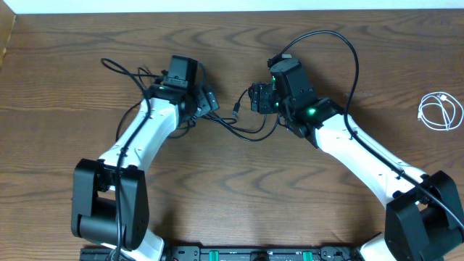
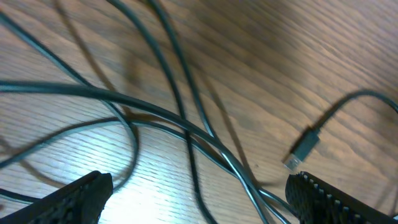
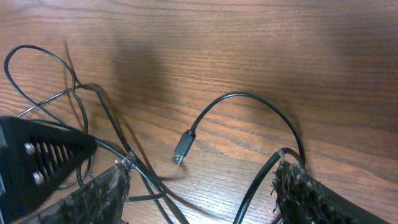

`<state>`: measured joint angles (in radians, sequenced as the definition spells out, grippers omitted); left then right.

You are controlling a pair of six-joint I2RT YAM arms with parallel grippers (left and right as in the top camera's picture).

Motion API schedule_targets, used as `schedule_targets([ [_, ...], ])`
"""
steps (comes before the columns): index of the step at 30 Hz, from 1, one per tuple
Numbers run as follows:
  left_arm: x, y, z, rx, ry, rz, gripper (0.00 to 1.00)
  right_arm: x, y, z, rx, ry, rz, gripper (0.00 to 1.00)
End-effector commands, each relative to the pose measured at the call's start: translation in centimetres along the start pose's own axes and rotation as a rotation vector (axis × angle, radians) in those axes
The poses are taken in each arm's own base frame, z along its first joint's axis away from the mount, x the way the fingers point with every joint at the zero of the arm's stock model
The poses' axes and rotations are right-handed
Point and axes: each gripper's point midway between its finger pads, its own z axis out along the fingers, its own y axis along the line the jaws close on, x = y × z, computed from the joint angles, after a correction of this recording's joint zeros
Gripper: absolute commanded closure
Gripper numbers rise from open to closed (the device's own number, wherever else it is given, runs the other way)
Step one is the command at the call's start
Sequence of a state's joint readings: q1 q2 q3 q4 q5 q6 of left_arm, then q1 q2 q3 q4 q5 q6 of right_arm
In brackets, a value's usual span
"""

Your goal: Untangle cables

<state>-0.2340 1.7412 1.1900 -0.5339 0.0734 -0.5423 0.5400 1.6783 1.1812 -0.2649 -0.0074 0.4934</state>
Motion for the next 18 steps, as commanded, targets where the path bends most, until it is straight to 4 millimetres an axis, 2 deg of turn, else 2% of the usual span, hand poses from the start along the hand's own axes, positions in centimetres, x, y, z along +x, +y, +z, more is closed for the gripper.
schedule_targets([
  [1,0.5,-1.0,-0.1,0.011,0.000,0.032,0.07,-0.8,0.1,-0.1,0.012,-0.027,0.009,0.28],
  [6,1.5,-2.1,0.2,0.017,0.016,0.051,0.07,-0.9,0.1,-0.1,0.011,-0.031,0.009,0.27],
  [12,2.9,-2.5,1.5,0.000,0.055,0.023,0.08,-0.9,0.1,-0.1,0.011,-0.032,0.009,0.27],
  [18,3.4,-2.7,2.0,-0.006,0.069,0.020,0.25,-0.8,0.1,-0.1,0.013,-0.028,0.009,0.26],
])
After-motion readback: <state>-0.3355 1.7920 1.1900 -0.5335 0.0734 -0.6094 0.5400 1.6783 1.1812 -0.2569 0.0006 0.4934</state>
